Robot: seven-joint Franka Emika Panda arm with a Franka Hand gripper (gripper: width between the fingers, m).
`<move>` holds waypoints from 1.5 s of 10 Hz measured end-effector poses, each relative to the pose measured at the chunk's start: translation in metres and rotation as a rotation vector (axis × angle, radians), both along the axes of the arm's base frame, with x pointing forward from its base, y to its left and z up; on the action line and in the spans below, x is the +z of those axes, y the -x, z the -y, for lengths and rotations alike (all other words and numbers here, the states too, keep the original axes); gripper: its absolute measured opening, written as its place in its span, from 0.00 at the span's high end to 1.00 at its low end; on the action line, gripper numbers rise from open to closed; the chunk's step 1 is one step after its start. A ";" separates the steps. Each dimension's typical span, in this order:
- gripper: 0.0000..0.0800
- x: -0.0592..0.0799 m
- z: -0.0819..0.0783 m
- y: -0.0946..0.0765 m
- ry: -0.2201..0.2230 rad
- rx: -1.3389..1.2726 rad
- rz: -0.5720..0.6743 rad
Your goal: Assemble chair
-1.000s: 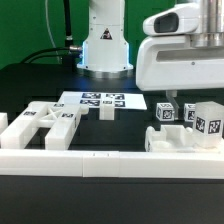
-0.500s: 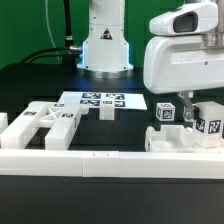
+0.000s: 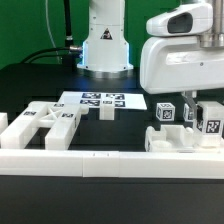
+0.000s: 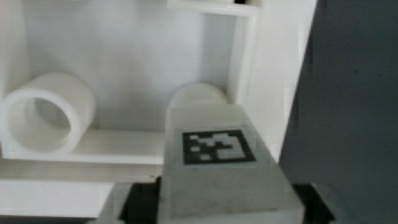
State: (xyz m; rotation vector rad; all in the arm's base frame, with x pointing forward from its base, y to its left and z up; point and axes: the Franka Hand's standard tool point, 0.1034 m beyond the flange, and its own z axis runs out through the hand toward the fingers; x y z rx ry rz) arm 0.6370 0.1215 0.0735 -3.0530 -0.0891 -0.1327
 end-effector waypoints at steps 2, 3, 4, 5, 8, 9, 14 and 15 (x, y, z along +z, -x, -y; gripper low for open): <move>0.63 -0.001 0.000 0.002 -0.024 -0.299 -0.029; 0.63 -0.002 0.000 0.002 -0.034 -0.428 -0.041; 0.63 -0.002 0.000 0.003 -0.040 -0.525 -0.049; 0.63 -0.002 0.000 0.003 -0.046 -0.566 -0.054; 0.63 -0.002 0.000 0.003 -0.068 -0.765 -0.074; 0.63 -0.003 -0.001 0.004 -0.088 -0.892 -0.092; 0.63 -0.004 -0.006 0.004 -0.178 -1.368 -0.163; 0.63 -0.004 -0.006 0.004 -0.176 -1.339 -0.159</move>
Offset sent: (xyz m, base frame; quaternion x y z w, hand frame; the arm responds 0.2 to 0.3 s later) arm -0.0123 0.0100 -0.0027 -0.0056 -0.0096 0.3390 0.9407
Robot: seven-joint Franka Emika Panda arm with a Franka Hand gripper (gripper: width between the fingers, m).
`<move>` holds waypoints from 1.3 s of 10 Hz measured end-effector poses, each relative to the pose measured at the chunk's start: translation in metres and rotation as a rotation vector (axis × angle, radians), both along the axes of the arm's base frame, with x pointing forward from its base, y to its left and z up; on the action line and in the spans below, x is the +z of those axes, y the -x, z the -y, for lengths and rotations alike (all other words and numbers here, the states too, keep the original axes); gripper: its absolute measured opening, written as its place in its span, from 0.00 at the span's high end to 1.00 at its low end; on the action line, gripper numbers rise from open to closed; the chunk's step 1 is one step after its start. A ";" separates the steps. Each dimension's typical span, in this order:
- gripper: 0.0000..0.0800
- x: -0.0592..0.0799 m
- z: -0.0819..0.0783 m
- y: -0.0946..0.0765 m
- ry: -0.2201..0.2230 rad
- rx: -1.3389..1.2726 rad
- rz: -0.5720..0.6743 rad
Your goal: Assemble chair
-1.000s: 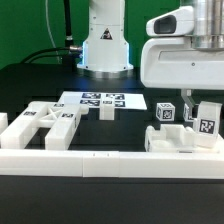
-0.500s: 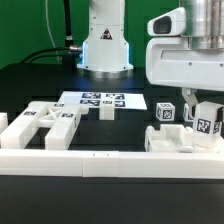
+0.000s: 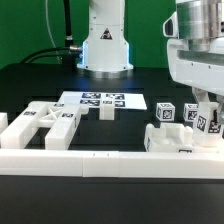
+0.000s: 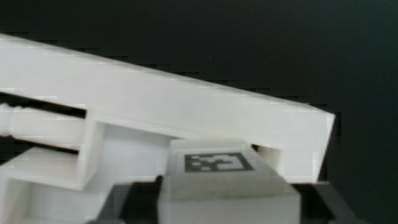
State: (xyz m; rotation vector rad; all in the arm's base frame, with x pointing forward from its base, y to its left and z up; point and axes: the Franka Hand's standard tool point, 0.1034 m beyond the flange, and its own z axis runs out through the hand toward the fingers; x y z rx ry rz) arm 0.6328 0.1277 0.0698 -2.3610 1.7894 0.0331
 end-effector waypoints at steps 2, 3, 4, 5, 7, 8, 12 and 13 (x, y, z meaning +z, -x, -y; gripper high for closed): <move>0.31 0.001 -0.001 0.000 0.004 0.061 0.001; 0.31 0.001 -0.001 0.000 0.010 0.118 0.009; 0.22 0.001 0.000 0.000 0.016 0.195 0.022; 0.19 0.001 0.000 0.000 0.023 0.266 0.033; 0.19 0.001 0.001 0.000 0.044 0.459 0.061; 0.19 0.000 0.004 0.000 0.071 0.615 0.078; 0.19 0.003 0.000 0.000 0.172 1.060 0.109; 0.19 0.002 0.002 -0.001 0.180 1.148 0.118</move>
Offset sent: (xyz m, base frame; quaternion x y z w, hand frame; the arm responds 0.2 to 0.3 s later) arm 0.0000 0.0000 0.0000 0.0000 0.0000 -0.1938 0.9810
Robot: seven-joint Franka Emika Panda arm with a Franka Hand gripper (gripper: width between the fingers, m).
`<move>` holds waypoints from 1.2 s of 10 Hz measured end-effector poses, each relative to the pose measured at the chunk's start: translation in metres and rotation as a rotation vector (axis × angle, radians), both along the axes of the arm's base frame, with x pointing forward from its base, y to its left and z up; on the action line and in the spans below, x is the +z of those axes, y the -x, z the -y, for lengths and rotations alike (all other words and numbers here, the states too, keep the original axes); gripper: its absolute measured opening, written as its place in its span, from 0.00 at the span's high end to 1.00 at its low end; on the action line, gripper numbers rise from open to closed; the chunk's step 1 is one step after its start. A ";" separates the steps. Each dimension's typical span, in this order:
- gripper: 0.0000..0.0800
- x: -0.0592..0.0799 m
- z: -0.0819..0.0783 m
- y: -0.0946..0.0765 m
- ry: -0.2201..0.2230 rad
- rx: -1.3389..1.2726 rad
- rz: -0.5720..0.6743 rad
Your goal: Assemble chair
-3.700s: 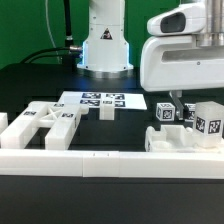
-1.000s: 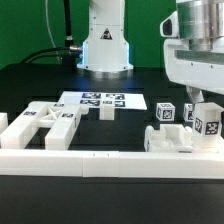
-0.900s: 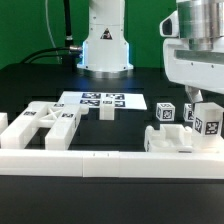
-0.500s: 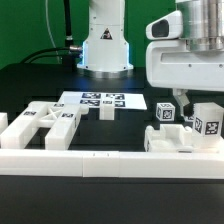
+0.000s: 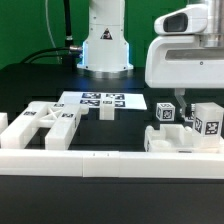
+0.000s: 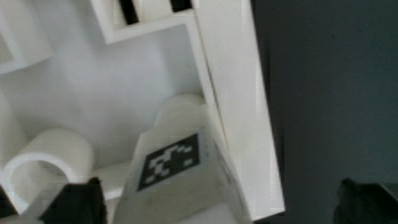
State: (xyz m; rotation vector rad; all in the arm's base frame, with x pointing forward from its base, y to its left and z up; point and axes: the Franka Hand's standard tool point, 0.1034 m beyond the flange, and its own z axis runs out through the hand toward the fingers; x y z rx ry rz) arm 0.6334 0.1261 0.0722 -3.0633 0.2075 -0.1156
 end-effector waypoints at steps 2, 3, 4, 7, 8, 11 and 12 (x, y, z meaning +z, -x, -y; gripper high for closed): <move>0.19 0.000 -0.001 0.000 0.044 0.241 0.015; 0.19 0.000 0.000 0.000 0.049 0.300 0.018; 0.19 0.000 0.001 0.000 0.068 0.429 0.024; 0.22 0.000 0.003 -0.001 0.070 0.465 0.025; 0.44 0.000 0.003 -0.001 0.069 0.457 0.025; 0.64 0.000 0.003 -0.001 0.067 0.430 0.024; 0.64 0.000 0.003 -0.001 0.061 0.350 0.020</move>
Offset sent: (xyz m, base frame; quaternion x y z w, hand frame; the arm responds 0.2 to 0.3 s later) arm -0.0006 0.0008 0.0028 -0.0227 -0.0056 -0.2479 0.9685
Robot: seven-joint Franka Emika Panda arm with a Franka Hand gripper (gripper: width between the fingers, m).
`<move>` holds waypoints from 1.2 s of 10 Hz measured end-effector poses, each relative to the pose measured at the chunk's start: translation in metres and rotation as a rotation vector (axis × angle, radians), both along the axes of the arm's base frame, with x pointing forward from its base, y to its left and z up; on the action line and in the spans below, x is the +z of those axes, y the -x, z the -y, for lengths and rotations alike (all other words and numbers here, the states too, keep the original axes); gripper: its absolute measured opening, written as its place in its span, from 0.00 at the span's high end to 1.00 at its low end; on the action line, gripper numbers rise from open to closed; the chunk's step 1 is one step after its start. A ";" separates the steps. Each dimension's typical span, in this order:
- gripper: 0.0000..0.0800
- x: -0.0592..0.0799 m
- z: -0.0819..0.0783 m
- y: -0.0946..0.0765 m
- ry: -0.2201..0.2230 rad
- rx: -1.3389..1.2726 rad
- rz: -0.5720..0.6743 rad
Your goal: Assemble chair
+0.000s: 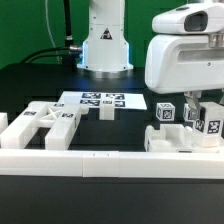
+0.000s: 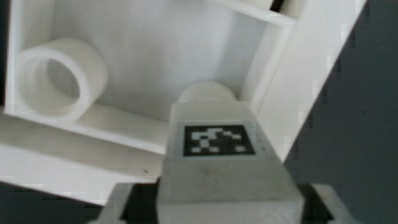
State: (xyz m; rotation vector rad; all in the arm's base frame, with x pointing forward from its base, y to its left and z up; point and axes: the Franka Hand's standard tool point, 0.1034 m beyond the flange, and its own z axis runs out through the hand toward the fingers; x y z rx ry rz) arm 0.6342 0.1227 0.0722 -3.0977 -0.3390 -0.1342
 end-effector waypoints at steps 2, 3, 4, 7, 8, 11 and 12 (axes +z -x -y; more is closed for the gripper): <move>0.64 -0.001 0.001 0.001 -0.025 -0.239 -0.010; 0.64 -0.001 0.001 0.001 -0.039 -0.364 -0.015; 0.64 -0.001 0.001 0.001 -0.048 -0.465 -0.016; 0.64 -0.001 0.002 0.000 -0.063 -0.656 -0.016; 0.64 -0.002 0.003 0.000 -0.072 -0.726 -0.020; 0.64 -0.002 0.005 0.000 -0.102 -0.942 -0.035; 0.64 -0.002 0.005 0.000 -0.115 -1.002 -0.042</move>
Offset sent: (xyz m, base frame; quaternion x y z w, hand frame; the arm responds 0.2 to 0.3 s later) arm -0.0116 0.0008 -0.0057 0.0199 -0.0188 0.2862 0.9578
